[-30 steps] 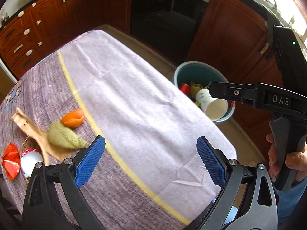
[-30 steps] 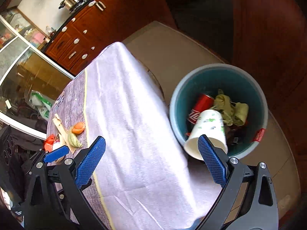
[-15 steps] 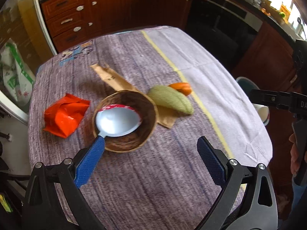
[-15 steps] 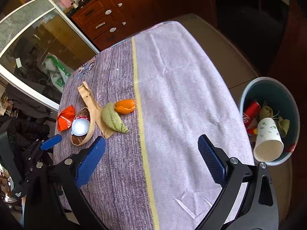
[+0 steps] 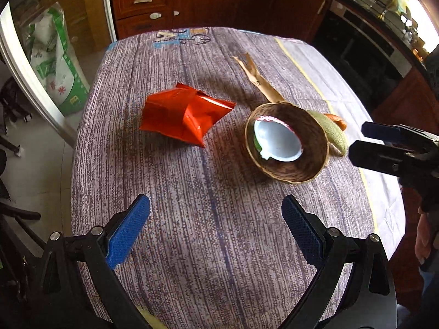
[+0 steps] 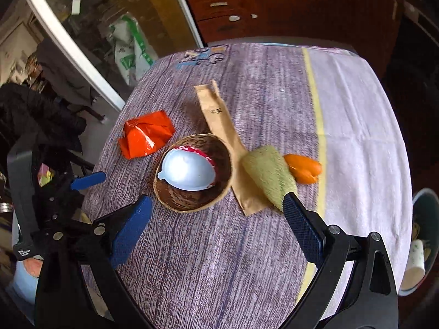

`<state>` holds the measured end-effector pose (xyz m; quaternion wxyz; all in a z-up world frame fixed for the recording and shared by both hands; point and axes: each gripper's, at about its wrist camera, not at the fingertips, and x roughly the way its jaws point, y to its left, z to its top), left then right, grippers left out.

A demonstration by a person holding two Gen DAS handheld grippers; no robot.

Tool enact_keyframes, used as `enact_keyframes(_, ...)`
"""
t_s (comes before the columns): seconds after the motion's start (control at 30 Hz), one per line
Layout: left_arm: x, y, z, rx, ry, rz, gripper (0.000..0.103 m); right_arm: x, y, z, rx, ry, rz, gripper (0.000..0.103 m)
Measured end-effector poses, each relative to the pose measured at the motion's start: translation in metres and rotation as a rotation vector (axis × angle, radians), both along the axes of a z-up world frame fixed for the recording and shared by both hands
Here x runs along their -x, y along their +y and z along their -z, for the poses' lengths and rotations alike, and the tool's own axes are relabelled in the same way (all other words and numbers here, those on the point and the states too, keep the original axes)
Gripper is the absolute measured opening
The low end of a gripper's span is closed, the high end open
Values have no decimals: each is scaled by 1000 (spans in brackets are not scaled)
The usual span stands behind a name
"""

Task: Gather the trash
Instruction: 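Grasp the coconut shell rim with the left gripper while the right gripper grasps the white spoon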

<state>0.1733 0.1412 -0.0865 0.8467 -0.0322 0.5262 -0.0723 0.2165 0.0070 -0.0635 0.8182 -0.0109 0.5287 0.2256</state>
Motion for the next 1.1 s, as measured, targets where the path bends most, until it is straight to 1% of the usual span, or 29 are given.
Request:
enact_keyframes(0.03,0,3,1,3,2,-1,97,-2,10,4,13,11,-21,73)
enact_keyframes(0.07,0,6,2,5,4,-1,97,-5,19,8,24,22,-41,68)
enact_keyframes(0.1,-1,8,3,7,5,0,97,-5,25,12,36,32,-58,59)
enact_keyframes(0.27,-6,16,9,33,13,16,97,-14,53,30,93,71,-114,52)
enact_keyframes(0.3,-7,17,11,38,17,18,97,-14,54,33,100,77,-121,47)
enact_keyframes(0.33,-9,18,12,44,22,21,97,-15,56,35,108,82,-124,45)
enact_keyframes(0.57,-14,20,20,86,40,38,97,-23,64,54,143,101,-127,45)
enact_keyframes(0.6,-14,19,22,90,42,40,97,-24,65,56,146,98,-127,43)
enact_keyframes(0.67,-15,17,24,96,49,46,97,-24,66,58,151,85,-128,32)
enact_keyframes(0.73,-16,15,25,101,52,53,97,-25,65,56,128,73,-120,17)
enact_keyframes(0.83,-17,9,25,114,55,65,97,-24,57,45,81,50,-97,4)
enact_keyframes(1.03,-31,-13,21,154,32,83,97,-24,22,15,-33,23,-14,4)
enact_keyframes(1.1,-39,-19,23,176,39,75,96,-25,10,7,-65,23,12,4)
